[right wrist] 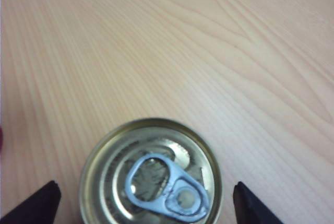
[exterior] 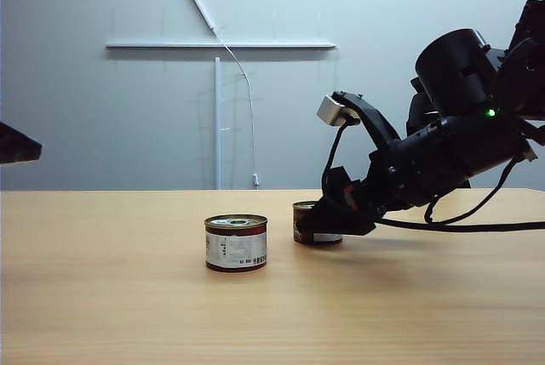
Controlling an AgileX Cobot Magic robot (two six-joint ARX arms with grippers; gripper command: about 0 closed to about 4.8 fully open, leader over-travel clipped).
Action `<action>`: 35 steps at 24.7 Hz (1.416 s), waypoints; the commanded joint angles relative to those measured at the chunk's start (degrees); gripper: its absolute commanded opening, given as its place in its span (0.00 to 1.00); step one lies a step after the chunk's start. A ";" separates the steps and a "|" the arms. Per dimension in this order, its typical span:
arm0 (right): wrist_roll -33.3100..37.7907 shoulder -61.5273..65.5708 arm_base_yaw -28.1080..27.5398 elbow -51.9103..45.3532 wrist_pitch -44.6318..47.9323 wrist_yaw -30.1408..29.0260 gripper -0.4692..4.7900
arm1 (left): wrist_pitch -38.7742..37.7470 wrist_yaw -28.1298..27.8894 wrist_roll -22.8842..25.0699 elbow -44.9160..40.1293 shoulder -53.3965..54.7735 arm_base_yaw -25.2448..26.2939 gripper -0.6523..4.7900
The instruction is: Stack a can of tomatoes on the right onto the can of tomatoes on the left.
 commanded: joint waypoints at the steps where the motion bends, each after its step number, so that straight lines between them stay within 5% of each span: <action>1: 1.11 0.35 0.13 0.33 2.58 -0.48 0.84 | 0.72 0.11 0.02 0.13 0.04 0.00 0.12; 7: 5.11 0.37 0.13 0.50 3.76 -0.66 0.38 | 0.74 0.09 0.02 0.13 0.02 0.00 0.12; 10: 8.70 0.35 0.13 0.52 5.53 -0.94 0.37 | 0.72 0.11 0.02 0.13 0.02 0.00 0.12; 13: 19.52 -0.63 0.11 0.50 8.35 -1.57 0.37 | 0.72 0.09 0.02 0.13 0.00 0.00 0.12; 18: 24.52 -3.82 0.50 0.50 8.22 -12.66 0.37 | 0.70 0.09 0.02 0.13 -0.31 0.00 0.12; 28: 23.71 -4.94 7.21 0.44 6.49 -14.29 0.37 | 0.77 0.09 0.02 0.13 -2.93 0.02 0.12; 35: 19.10 -5.18 10.71 0.44 1.01 -7.89 0.46 | 0.72 0.09 0.02 0.13 -2.93 0.02 0.12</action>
